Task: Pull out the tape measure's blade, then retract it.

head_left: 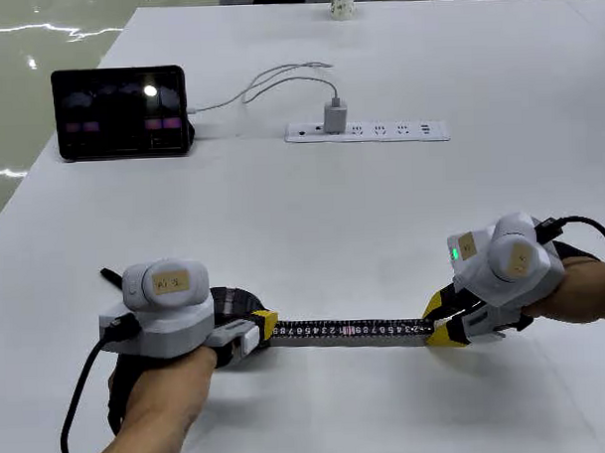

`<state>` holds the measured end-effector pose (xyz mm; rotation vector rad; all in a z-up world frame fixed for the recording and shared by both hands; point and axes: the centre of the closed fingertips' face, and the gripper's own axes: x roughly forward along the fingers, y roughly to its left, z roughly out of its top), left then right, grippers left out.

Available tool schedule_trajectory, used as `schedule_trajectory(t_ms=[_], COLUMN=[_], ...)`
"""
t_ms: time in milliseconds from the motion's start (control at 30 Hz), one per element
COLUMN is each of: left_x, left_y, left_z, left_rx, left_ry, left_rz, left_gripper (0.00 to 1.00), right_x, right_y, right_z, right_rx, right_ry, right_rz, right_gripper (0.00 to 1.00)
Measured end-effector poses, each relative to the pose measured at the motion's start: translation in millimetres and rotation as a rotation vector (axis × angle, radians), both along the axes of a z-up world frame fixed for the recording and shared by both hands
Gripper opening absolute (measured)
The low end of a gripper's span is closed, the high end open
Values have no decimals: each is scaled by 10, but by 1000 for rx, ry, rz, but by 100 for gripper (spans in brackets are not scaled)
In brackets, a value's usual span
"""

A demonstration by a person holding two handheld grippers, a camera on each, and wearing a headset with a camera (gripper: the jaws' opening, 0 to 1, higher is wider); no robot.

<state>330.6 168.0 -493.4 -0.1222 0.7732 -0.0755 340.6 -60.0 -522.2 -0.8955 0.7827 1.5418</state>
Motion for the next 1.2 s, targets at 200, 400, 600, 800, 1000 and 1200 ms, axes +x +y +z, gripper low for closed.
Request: schedule_trajectory(t_ms=[200,400,600,800,1000,1200], left_x=[3,1,0,0,-3,-6], left_y=[0,-1,-3,-4,-4,-4], left_z=[1,2,1,-1,-1,-1], left_rx=[-3,-4,-6,-7,-9,-12], left_ry=[0,1,1,1,2,2], left_rz=[-1,-3,-4,-5,-5,-5], left_gripper=[57,57,57,57,57,57], right_x=[-9,-16,-22,-22,-32,-32], right_y=[58,106,150,177,208,246], right_z=[6,6,8,12,11,12], right_rx=[4,7,10,12,13,16], right_ry=[3,5,5,5,8,9], right_rz=[3,7,9,10,10,13], right_gripper=[10,10,10,10,10,10])
